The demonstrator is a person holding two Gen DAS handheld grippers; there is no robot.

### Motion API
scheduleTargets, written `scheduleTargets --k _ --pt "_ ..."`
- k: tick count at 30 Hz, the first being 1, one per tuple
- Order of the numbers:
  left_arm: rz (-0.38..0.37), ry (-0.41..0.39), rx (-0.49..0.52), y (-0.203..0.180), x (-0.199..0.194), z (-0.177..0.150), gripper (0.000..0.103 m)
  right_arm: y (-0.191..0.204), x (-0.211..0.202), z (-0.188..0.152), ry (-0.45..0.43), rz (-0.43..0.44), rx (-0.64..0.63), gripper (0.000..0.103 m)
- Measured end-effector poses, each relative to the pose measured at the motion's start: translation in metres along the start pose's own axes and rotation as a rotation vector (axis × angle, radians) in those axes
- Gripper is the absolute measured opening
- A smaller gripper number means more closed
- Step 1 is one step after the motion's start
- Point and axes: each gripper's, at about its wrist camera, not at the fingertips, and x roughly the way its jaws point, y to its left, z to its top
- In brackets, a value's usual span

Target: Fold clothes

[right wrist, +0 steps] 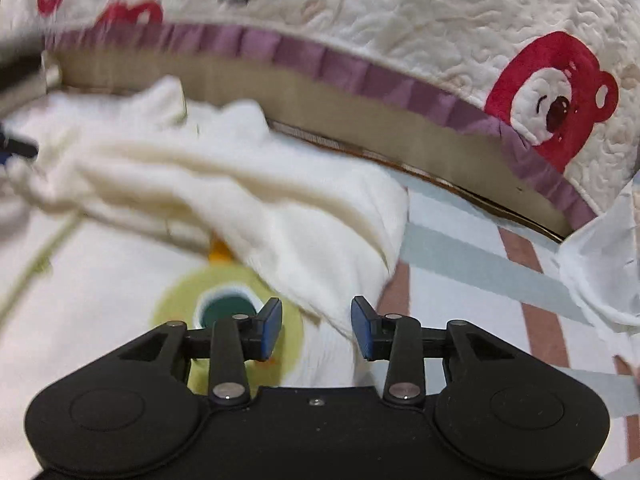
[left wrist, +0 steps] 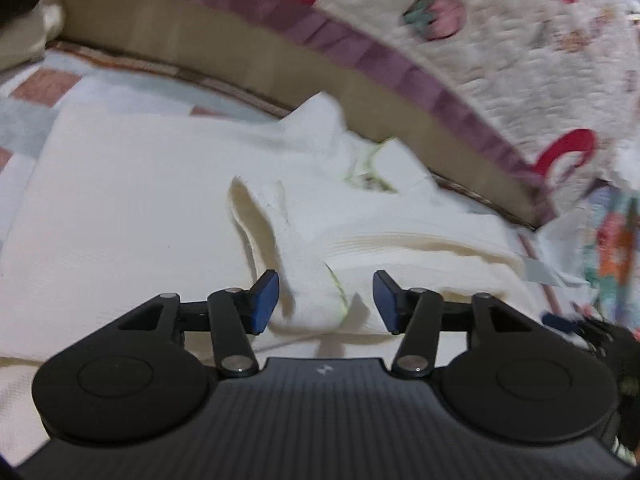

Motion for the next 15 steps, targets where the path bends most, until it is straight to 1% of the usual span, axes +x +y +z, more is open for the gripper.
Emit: scheduleTargets --k 1,2,3,4,5,6,7,9,11,12,14,15 --pt "0.003 0.01 0.01 -0.001 0.003 0.001 0.005 -0.001 0.002 -0.001 -0.005 -0.013 -0.006 0.042" --pt "0.001 0.018 0.036 -0.003 0.004 0.002 0.005 -0.002 0.005 -0.001 -0.011 -0.026 -0.01 0.042" --pt "-0.007 -0.003 0.065 -0.007 -0.002 0.003 0.005 -0.004 0.008 -0.002 -0.018 -0.038 -0.015 0.028" --pt "-0.022 -0.049 0.098 -0.011 -0.013 0.003 0.005 -0.008 0.007 -0.002 -0.028 -0.043 -0.002 0.007" --pt "-0.029 -0.082 0.115 -0.013 -0.024 0.005 0.005 -0.013 0.007 -0.001 -0.038 -0.047 0.013 0.007" --pt "-0.026 -0.1 0.108 -0.012 -0.034 0.006 0.005 -0.017 0.007 -0.001 -0.049 -0.051 0.028 0.006" --pt "-0.018 -0.112 0.088 -0.007 -0.041 0.008 0.005 -0.026 0.005 -0.002 -0.065 -0.035 0.084 0.006" --pt "0.009 -0.112 0.044 0.008 -0.046 0.009 0.005 -0.034 0.006 -0.008 -0.065 -0.026 0.127 0.006" --pt "0.024 -0.079 -0.004 0.022 -0.041 0.005 0.005 -0.036 0.006 -0.014 -0.062 0.005 0.151 0.006" --pt "0.034 -0.057 -0.011 0.025 -0.036 0.002 0.005 -0.037 0.006 -0.018 -0.06 0.021 0.163 0.006" --pt "0.068 -0.016 0.002 0.024 -0.027 -0.004 0.005 -0.037 0.011 -0.021 -0.01 0.058 0.137 0.007" --pt "0.086 -0.006 0.019 0.022 -0.024 -0.006 0.005 -0.039 0.01 -0.021 -0.004 0.076 0.147 0.009"
